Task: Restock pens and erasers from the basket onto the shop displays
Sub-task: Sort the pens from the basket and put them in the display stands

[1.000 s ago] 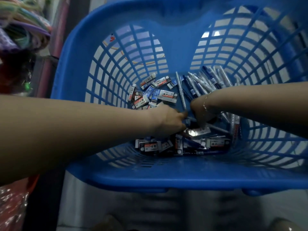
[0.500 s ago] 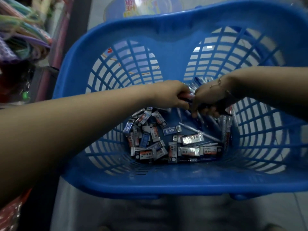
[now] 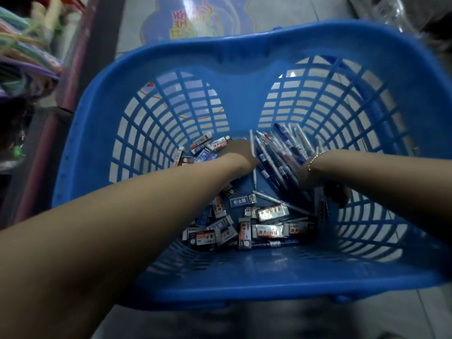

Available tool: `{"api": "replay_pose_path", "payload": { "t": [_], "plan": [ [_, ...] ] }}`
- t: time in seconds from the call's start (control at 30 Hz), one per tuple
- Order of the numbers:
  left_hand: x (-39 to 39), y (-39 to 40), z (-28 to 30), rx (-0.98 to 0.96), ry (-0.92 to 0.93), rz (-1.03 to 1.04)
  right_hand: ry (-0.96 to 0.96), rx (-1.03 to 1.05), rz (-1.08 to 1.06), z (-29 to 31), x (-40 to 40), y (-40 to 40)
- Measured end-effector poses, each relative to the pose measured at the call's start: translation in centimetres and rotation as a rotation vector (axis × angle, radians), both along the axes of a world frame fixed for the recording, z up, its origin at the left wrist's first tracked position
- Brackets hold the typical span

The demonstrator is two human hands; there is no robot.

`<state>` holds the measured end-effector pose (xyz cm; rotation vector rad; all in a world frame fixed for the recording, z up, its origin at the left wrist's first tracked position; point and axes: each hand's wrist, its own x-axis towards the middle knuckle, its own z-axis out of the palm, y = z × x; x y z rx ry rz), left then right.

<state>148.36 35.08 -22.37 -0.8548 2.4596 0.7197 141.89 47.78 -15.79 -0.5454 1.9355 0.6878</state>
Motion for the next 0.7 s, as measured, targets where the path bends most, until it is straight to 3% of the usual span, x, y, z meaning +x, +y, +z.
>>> {"api": "replay_pose_path", "payload": {
  "t": [0.17, 0.3, 0.47, 0.6, 0.7],
  "plan": [
    [-0.2, 1.0, 0.2, 0.27, 0.061, 0.14, -0.039, -0.014, -0.351, 1.7, -2.8, 0.1],
    [-0.3, 1.4, 0.3, 0.342, 0.069, 0.165, 0.065, -0.286, -0.473, 1.5, -3.9, -0.7],
    [-0.5, 1.3, 0.6, 0.282, 0.06, -0.03, 0.249, -0.368, -0.131, 0.0, -2.4, -1.2],
    [-0.2, 1.7, 0.4, 0.189, 0.06, -0.15, 0.418, -0.116, 0.408, 0.0, -0.5, -1.3],
    [-0.3, 2.2, 0.5, 0.196, 0.102, -0.079, 0.342, -0.139, 0.609, -0.6, 1.2, -1.8]
  ]
}}
